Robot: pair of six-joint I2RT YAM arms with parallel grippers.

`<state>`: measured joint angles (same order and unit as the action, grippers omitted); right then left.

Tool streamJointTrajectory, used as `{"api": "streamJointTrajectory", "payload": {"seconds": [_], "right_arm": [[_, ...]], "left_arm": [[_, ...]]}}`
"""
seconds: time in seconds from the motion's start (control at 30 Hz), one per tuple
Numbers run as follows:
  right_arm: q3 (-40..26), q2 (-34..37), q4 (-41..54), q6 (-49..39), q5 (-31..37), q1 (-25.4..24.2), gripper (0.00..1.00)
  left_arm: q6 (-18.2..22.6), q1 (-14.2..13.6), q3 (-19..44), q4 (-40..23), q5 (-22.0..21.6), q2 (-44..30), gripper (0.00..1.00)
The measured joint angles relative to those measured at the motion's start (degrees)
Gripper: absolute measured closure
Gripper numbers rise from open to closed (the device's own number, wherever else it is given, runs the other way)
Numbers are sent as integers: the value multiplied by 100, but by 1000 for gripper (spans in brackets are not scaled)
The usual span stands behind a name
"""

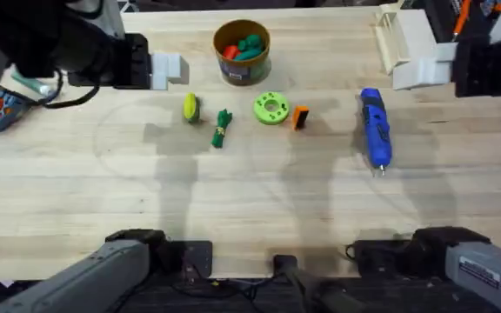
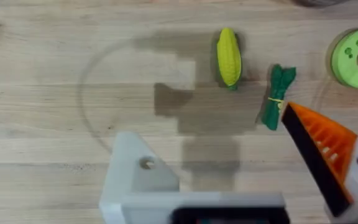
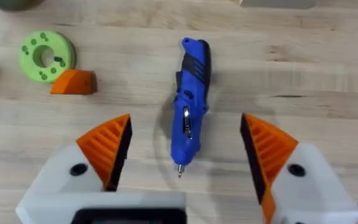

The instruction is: Pick up the gripper from the table and insert it into the empty holder that is missing its gripper. Then pick up a screw, insert it into the mounting hole, and use the screwdriver to tighten it. Finally, clean up the table by picking up the vegetable and placing it into the bucket.

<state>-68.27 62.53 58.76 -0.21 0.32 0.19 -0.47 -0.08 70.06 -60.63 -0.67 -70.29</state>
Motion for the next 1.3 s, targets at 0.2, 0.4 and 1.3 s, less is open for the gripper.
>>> {"api": "streamJointTrajectory", "payload": {"seconds": [0.2, 0.4, 1.3], "right_arm": [[-4, 120, 0, 0, 0, 0, 11], [-7, 124, 0, 0, 0, 0, 11], [-51, 124, 39, 1902, 890, 2004, 10]], "left_arm": [[0, 0, 0, -5, 0, -187, 15], [0, 0, 4, -6, 0, -187, 15], [1, 0, 7, -6, 0, -187, 15]]}}
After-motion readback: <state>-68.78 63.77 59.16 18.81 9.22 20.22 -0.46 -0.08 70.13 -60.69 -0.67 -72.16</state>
